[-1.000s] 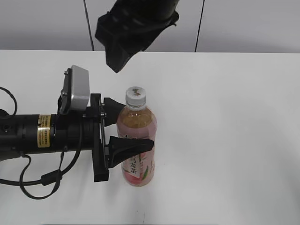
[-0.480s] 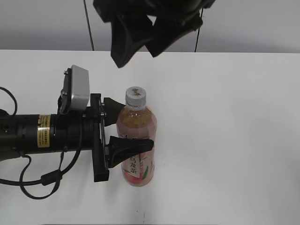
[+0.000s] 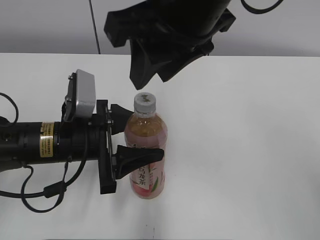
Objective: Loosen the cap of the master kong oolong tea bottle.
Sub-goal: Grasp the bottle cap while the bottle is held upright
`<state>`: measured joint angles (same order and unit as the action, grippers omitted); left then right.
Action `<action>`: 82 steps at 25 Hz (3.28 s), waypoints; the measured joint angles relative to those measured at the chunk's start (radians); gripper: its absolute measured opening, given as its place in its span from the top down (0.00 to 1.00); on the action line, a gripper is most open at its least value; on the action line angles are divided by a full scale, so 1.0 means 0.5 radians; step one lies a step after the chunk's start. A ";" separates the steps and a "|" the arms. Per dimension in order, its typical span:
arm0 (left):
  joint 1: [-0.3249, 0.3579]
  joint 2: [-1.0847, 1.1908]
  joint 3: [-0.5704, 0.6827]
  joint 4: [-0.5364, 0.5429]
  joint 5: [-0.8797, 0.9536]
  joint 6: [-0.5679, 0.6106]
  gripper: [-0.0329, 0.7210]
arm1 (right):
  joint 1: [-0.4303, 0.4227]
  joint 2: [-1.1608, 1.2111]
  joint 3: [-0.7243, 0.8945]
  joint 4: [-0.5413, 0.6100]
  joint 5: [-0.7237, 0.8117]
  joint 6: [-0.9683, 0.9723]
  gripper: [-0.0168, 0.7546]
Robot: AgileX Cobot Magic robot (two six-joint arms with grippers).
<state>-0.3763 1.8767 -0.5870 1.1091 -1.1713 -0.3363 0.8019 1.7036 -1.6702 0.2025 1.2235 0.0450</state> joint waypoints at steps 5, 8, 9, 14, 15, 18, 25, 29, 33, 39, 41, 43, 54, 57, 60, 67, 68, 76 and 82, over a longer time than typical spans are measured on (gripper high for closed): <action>0.000 0.000 0.000 0.000 -0.002 0.000 0.34 | 0.000 0.004 0.000 0.000 0.000 -0.061 0.43; 0.000 0.000 0.000 0.000 -0.002 0.000 0.34 | 0.000 0.041 -0.004 -0.002 0.000 -0.123 0.39; 0.000 0.000 0.000 0.000 -0.002 0.000 0.34 | 0.000 0.055 -0.004 -0.002 0.000 -0.132 0.39; 0.000 0.000 0.000 0.000 -0.002 0.000 0.34 | 0.000 0.104 -0.004 -0.011 0.000 -0.148 0.38; 0.000 0.000 0.000 0.000 -0.002 0.000 0.34 | 0.000 0.116 -0.004 -0.016 0.000 -0.150 0.38; 0.000 0.000 0.000 0.000 -0.002 0.000 0.34 | 0.000 0.156 -0.004 -0.039 0.000 -0.152 0.38; 0.000 0.000 0.000 0.000 -0.002 0.000 0.34 | 0.000 0.208 -0.004 -0.042 0.000 -0.142 0.38; 0.000 0.000 0.000 0.000 -0.002 0.000 0.34 | 0.000 0.219 -0.004 -0.042 0.000 -0.130 0.38; 0.000 0.000 0.000 0.000 -0.002 0.000 0.34 | 0.000 0.221 -0.004 -0.038 0.000 -0.128 0.38; 0.000 0.000 0.000 0.000 -0.002 0.000 0.34 | 0.000 0.221 -0.004 -0.027 0.000 -0.128 0.38; 0.000 0.000 0.000 0.000 -0.002 0.000 0.34 | 0.000 0.221 -0.004 -0.028 0.000 -0.128 0.40; 0.000 0.000 0.000 0.000 -0.002 0.000 0.34 | 0.000 0.223 -0.004 -0.026 0.000 -0.130 0.40; 0.000 0.000 0.000 0.000 -0.002 0.000 0.34 | 0.000 0.258 -0.026 -0.026 0.000 -0.160 0.46; 0.000 0.000 0.000 0.000 -0.002 0.000 0.34 | 0.000 0.258 -0.071 -0.026 0.000 -0.180 0.57; 0.000 0.000 0.000 0.000 -0.002 0.000 0.34 | 0.000 0.258 -0.085 -0.039 0.005 -0.233 0.63; 0.000 0.000 0.000 0.000 -0.002 0.000 0.34 | 0.000 0.258 -0.084 -0.001 0.007 -0.252 0.49; 0.000 0.000 0.000 0.000 -0.002 0.000 0.34 | 0.000 0.258 -0.084 0.019 0.007 -0.254 0.45; 0.000 0.000 0.000 0.000 -0.002 0.000 0.34 | 0.000 0.258 -0.084 0.063 0.005 -0.257 0.34; 0.000 0.000 0.000 0.000 -0.002 0.000 0.34 | 0.000 0.258 -0.084 0.015 0.005 -0.257 0.34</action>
<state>-0.3763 1.8767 -0.5870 1.1091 -1.1722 -0.3363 0.8019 1.8327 -1.7125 0.2099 1.2260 -0.0838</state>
